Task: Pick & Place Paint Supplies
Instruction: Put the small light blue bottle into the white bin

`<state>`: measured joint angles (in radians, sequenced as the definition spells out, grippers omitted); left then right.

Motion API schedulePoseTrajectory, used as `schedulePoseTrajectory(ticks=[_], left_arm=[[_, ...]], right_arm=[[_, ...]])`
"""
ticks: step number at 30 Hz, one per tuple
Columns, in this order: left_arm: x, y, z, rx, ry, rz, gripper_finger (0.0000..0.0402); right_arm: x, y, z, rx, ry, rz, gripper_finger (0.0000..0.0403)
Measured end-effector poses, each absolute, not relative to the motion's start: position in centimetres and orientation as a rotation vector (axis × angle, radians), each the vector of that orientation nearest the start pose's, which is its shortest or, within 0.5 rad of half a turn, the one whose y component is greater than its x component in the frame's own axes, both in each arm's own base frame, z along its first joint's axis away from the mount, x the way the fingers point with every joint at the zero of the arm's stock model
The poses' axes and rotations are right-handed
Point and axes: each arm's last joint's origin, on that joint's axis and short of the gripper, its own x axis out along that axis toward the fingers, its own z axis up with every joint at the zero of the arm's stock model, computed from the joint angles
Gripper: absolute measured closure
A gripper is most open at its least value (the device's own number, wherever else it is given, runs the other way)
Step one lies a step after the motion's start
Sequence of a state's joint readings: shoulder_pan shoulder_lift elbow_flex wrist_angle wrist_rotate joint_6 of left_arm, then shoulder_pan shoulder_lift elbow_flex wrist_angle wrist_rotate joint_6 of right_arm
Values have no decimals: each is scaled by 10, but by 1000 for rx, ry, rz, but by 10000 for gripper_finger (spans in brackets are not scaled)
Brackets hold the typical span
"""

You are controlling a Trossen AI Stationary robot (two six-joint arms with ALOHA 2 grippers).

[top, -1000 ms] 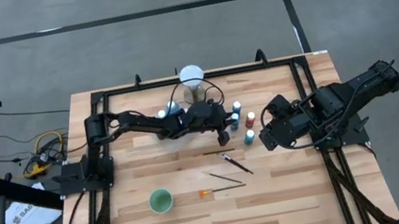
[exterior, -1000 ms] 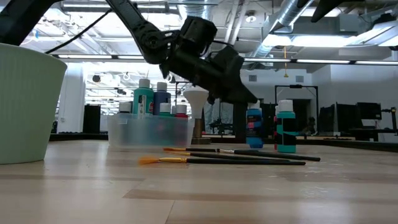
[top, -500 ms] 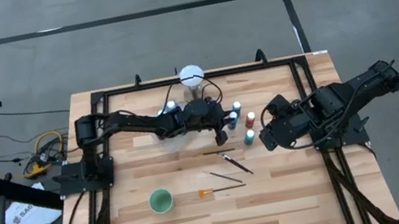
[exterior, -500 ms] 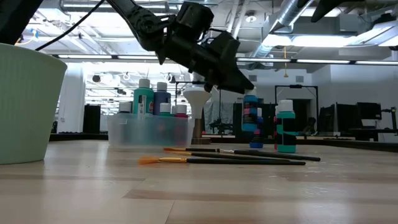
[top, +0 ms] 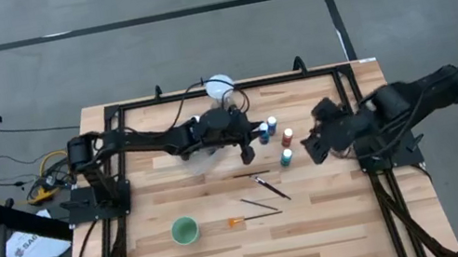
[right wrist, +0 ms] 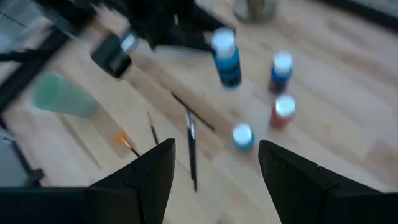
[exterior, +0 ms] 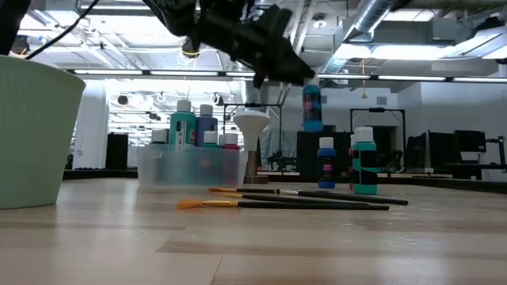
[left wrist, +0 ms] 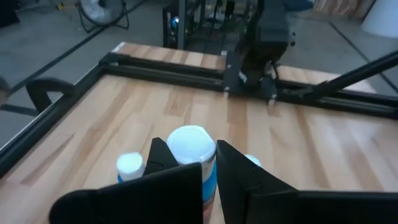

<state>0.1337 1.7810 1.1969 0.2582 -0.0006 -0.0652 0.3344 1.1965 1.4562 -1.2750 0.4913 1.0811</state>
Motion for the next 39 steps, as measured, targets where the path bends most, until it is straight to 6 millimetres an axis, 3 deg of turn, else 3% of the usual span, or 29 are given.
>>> schedulePoseTrajectory(ticks=[5, 11, 14, 19, 26, 30, 39], left_arm=[[394, 46, 263, -106, 281, 129, 401], [385, 37, 283, -124, 235, 108, 401], [379, 31, 292, -122, 230, 94, 401], [363, 18, 314, -113, 216, 99, 401], [329, -5, 341, -76, 249, 199, 401], [302, -21, 342, -47, 263, 294, 401], [237, -30, 291, -169, 267, 464, 401]], right_arm=[[159, 27, 420, 438, 593, -483, 178], [91, -1, 445, 287, 396, -454, 189], [53, -8, 443, 312, 257, -455, 203], [7, -13, 416, 417, 11, -431, 230], [0, -14, 366, 477, -152, -415, 268], [7, -14, 343, 469, -167, -416, 286], [22, -12, 303, 461, -168, -397, 319]])
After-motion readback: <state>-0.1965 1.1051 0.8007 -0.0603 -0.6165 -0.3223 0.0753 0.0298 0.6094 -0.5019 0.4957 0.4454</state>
